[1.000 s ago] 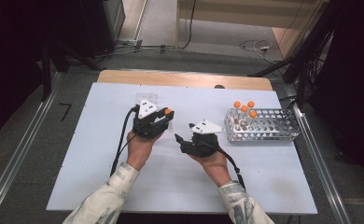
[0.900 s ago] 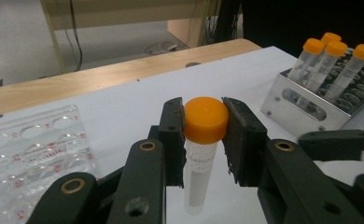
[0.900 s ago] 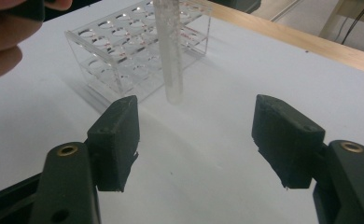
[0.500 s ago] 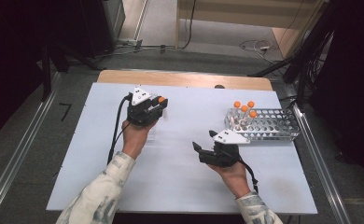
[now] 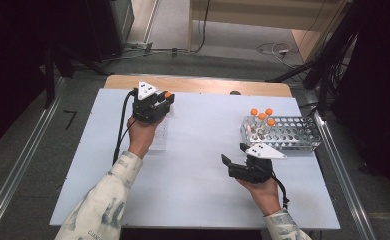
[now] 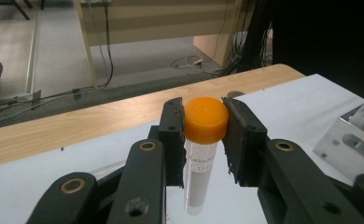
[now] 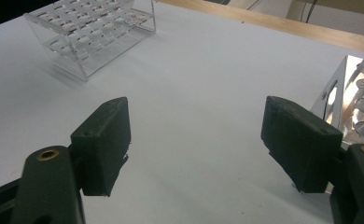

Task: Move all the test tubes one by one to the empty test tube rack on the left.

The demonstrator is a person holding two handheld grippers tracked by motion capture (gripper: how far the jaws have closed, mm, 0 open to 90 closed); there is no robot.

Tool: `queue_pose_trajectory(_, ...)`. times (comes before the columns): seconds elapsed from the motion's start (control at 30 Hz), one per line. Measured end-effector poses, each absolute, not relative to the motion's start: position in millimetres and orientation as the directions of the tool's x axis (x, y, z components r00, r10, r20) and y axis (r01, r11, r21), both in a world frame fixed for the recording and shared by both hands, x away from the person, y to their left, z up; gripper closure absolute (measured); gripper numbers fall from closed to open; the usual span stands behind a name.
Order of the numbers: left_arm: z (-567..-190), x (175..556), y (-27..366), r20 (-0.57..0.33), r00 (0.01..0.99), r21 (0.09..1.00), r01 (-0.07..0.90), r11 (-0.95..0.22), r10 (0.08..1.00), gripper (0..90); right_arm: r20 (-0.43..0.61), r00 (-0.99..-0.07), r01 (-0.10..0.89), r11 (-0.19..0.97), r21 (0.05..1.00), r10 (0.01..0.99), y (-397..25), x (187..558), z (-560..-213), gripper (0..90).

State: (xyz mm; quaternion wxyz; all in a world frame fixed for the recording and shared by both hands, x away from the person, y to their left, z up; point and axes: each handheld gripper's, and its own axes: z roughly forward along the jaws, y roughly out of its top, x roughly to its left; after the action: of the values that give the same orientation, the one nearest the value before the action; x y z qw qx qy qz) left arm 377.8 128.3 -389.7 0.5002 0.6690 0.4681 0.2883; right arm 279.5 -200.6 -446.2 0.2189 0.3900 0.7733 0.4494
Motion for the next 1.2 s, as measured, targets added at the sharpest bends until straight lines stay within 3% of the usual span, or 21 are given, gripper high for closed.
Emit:
queue_pose_trajectory(0.63,-379.3,411.0,143.1,-0.056,0.309,0.943,0.328,-0.051,0.95,70.3,0.016,-0.59,0.404,0.277,0.872,0.808,-206.6,280.3,-444.7,22.6)
queue_pose_trajectory(1.2,-407.8,426.6,138.5,-0.025,0.296,0.902,0.418,-0.106,0.955,70.1,0.02,-0.584,0.408,0.272,0.872,0.811,-208.9,279.7,-445.1,22.7)
